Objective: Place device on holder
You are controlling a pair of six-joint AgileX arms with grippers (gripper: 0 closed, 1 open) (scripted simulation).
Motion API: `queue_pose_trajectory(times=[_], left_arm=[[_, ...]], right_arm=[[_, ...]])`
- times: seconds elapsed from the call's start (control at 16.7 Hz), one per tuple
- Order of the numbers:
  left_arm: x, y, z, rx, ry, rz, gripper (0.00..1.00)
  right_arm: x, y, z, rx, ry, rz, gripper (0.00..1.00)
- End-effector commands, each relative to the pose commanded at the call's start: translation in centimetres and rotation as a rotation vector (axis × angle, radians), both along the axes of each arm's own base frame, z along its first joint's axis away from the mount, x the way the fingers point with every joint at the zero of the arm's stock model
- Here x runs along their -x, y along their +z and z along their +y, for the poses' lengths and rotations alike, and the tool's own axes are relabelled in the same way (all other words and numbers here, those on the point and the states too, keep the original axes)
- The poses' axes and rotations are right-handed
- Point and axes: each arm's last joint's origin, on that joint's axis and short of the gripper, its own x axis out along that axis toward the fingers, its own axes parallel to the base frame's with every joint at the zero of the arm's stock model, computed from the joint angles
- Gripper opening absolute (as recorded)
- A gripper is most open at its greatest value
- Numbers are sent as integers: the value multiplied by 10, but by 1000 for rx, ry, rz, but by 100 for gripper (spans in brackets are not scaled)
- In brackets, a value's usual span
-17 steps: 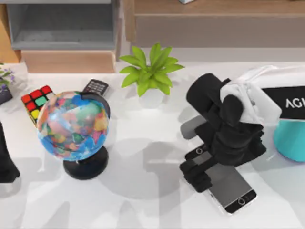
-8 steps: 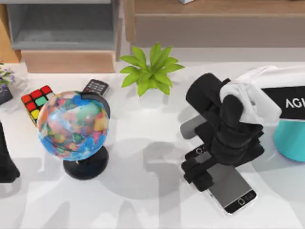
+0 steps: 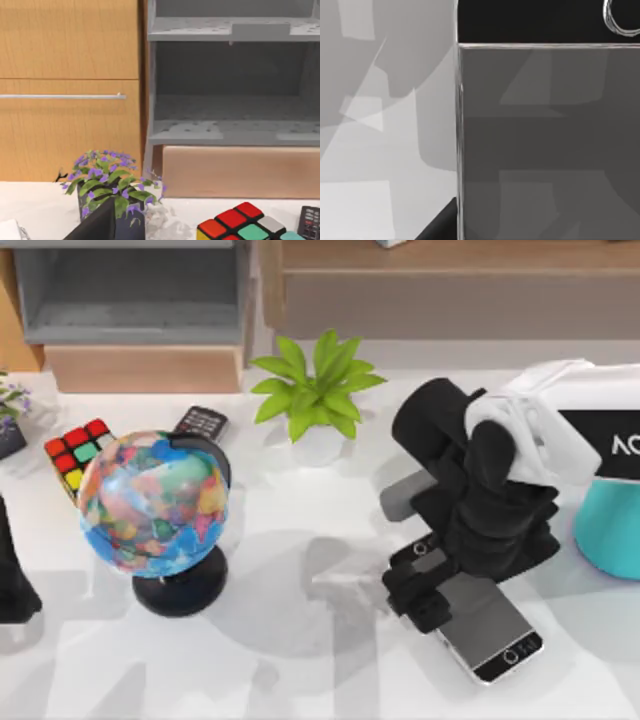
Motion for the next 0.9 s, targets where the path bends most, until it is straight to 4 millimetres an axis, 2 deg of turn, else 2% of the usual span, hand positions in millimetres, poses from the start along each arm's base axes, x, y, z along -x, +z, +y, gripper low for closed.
queue_pose_trajectory(times=[0.24, 0.36, 0.6, 0.72, 0.9], left_arm=[[0, 0, 0, 0, 0, 0, 100], [0, 0, 0, 0, 0, 0, 100], [0, 0, 0, 0, 0, 0, 100], [0, 0, 0, 0, 0, 0, 100], [0, 0, 0, 0, 0, 0, 100]], right_arm=[[0, -1, 0, 2, -1, 3, 0], [-4, 11, 1, -39, -4, -36, 0], [-17, 65, -9, -222, -28, -212, 0], [-22, 97, -23, -332, -46, -328, 0], [-22, 143, -56, -484, -73, -520, 0]])
